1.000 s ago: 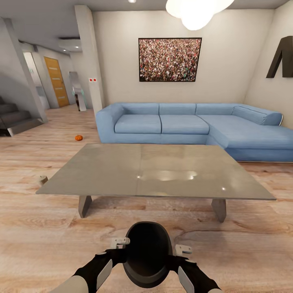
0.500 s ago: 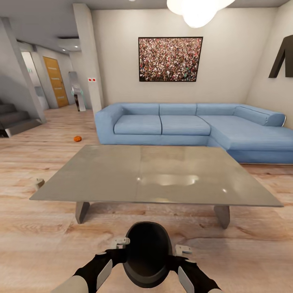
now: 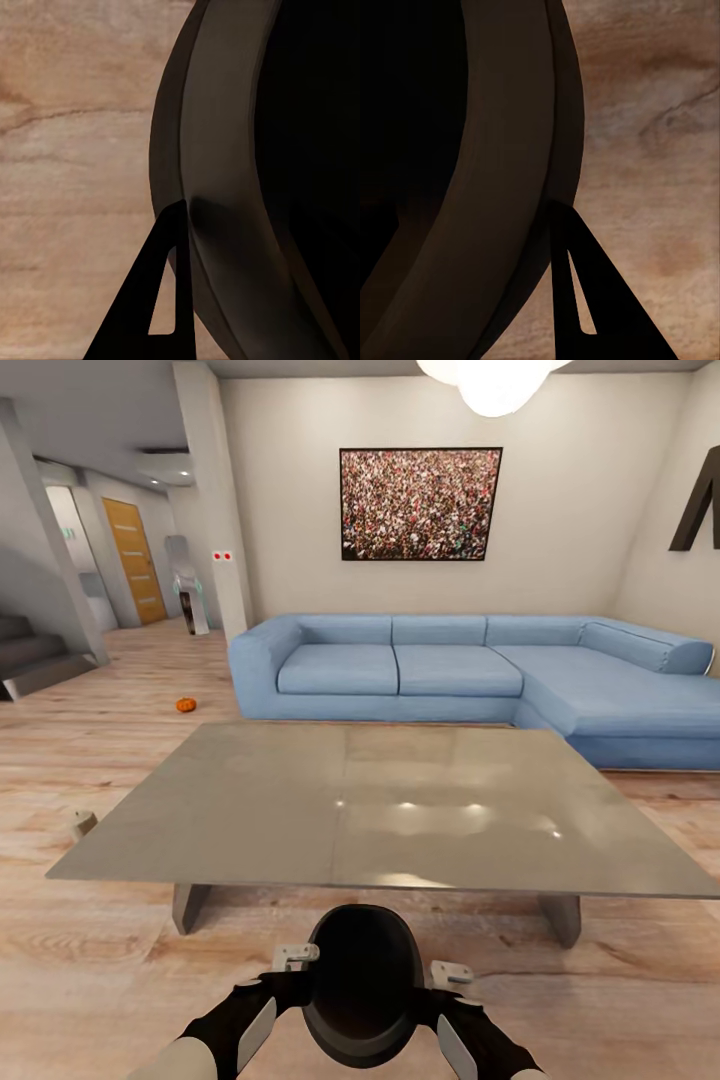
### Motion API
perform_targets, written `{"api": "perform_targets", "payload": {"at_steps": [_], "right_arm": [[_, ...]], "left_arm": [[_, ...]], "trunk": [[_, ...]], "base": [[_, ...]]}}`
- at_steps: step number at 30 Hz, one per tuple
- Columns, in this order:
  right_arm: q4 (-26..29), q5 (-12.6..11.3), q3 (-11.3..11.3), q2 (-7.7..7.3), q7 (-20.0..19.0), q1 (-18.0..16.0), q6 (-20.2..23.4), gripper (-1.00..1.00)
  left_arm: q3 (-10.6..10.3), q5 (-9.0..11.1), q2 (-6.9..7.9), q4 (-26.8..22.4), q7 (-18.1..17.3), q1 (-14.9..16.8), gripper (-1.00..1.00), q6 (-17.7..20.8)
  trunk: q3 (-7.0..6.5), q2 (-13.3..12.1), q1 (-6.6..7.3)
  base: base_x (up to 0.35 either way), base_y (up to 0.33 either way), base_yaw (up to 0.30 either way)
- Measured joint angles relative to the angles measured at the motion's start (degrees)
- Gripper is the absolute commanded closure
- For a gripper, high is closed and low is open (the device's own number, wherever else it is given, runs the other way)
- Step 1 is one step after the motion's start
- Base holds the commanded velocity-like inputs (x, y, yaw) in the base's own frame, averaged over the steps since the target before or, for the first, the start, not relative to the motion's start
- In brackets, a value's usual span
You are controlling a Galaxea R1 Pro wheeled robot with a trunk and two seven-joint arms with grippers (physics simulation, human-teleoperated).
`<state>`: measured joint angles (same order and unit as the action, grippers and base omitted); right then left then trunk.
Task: Place each of the two pumpkins and all three candles from the living room inside a cabinet in the living room (use any cabinet), then make sure every cabinet is closed, and position the cauldron so it is next to a table in the living room.
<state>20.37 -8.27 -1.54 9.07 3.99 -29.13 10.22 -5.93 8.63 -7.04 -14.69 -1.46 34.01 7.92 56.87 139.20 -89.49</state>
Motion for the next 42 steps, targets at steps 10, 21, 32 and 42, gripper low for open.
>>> {"api": "perform_targets", "payload": {"at_steps": [10,21,32,42], "right_arm": [[-0.01,-0.02,0.02,-0.01,-0.02,0.03,-0.01,1.00],[-0.02,-0.03,0.02,0.00,-0.01,0.03,-0.02,1.00],[-0.01,0.01,0.04,0.02,0.01,0.02,-0.02,1.00],[-0.05,0.02,0.04,0.03,0.02,-0.01,0.03,1.00]], "left_arm": [[0.01,-0.03,0.00,-0.07,0.00,-0.02,1.00,0.16],[0.00,-0.03,0.00,-0.06,0.00,-0.02,1.00,0.17],[-0.03,-0.01,0.01,-0.06,0.00,-0.01,1.00,0.13],[-0.01,0.01,0.02,-0.05,0.00,-0.01,1.00,0.19]], "trunk": [[0.54,1.19,-0.66],[2.68,4.06,-2.31],[4.02,4.14,-2.46],[4.01,4.15,-2.44]], "base": [[0.012,0.000,0.000],[0.000,0.000,0.000],[0.000,0.000,0.000],[0.064,0.000,0.000]]}}
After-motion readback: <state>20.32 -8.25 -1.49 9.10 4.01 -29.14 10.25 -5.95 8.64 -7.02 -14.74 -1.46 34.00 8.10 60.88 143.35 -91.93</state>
